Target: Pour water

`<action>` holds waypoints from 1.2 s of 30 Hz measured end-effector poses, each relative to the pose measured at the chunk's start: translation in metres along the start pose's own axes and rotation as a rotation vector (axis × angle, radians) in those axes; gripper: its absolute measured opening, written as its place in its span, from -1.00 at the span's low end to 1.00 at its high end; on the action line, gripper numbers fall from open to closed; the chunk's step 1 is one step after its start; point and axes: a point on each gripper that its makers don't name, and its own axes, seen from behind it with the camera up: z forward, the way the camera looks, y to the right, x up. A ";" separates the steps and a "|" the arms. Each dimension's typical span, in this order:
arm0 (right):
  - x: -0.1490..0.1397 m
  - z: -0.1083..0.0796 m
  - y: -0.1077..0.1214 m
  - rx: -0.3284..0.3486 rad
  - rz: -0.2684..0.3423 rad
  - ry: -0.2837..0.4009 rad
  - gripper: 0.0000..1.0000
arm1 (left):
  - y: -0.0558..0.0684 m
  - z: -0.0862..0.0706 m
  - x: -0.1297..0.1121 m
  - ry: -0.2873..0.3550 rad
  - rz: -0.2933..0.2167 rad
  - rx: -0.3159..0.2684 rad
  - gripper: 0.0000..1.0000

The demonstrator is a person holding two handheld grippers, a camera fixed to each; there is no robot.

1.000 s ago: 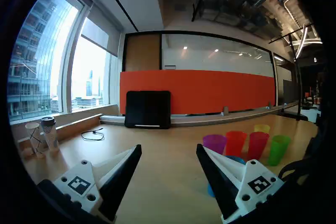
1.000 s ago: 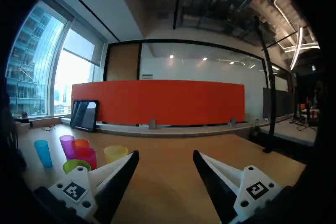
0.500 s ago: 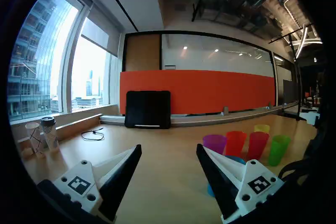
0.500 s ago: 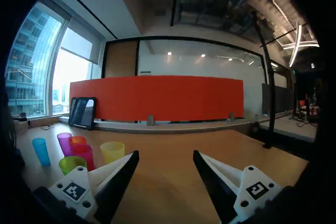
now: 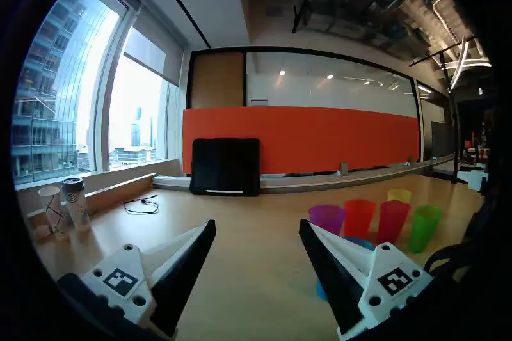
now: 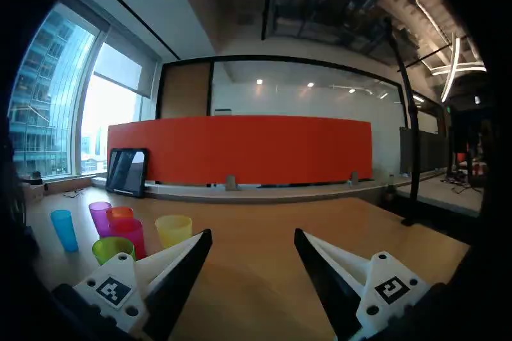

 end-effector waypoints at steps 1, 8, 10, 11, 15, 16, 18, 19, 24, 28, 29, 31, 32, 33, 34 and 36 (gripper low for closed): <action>0.000 0.000 0.000 0.000 0.000 0.000 1.00 | 0.000 0.000 0.000 0.000 0.000 0.000 0.93; 0.000 -0.001 0.001 -0.002 0.000 0.000 0.99 | 0.000 0.000 0.000 0.000 0.000 0.000 0.94; 0.000 -0.002 0.000 -0.002 0.000 0.000 0.99 | 0.000 0.000 0.000 0.000 0.000 0.000 0.94; 0.000 -0.002 0.000 -0.001 0.000 0.000 0.99 | 0.000 0.000 0.000 0.000 0.000 0.000 0.93; -0.001 -0.002 0.000 0.000 0.000 0.001 1.00 | 0.000 0.000 0.000 0.000 0.000 0.000 0.93; -0.001 -0.002 0.000 0.001 0.000 0.000 1.00 | 0.000 0.000 0.000 0.000 0.000 0.000 0.93; -0.001 -0.002 0.000 0.001 0.000 0.000 1.00 | 0.001 0.000 0.000 0.000 0.000 0.000 0.94; -0.001 -0.002 0.000 0.001 0.000 -0.001 1.00 | 0.001 0.000 0.000 0.000 0.000 0.000 0.94; -0.001 -0.002 -0.001 0.001 0.000 -0.001 0.99 | 0.000 0.000 0.000 0.000 0.000 0.000 0.93; -0.002 -0.002 -0.001 0.001 0.000 -0.001 1.00 | 0.000 0.000 0.000 0.000 0.000 0.000 0.94; -0.002 -0.002 -0.001 0.000 0.000 -0.001 1.00 | 0.000 0.000 0.000 0.000 0.000 0.000 0.94; -0.002 -0.002 -0.001 0.000 0.001 -0.001 0.99 | 0.000 0.000 0.000 0.000 0.000 0.000 0.94; -0.002 -0.002 0.000 0.000 0.001 -0.001 0.99 | 0.000 0.000 0.000 0.000 0.000 0.000 0.94; -0.002 -0.001 0.000 0.000 0.001 -0.001 0.99 | 0.000 0.000 0.000 0.000 0.000 0.000 0.94; -0.002 -0.001 0.000 0.001 0.001 -0.001 0.99 | 0.000 0.000 0.000 0.000 0.000 0.000 0.94; -0.001 -0.001 0.000 0.001 0.001 -0.001 0.99 | 0.000 0.000 0.001 0.000 0.000 0.000 0.93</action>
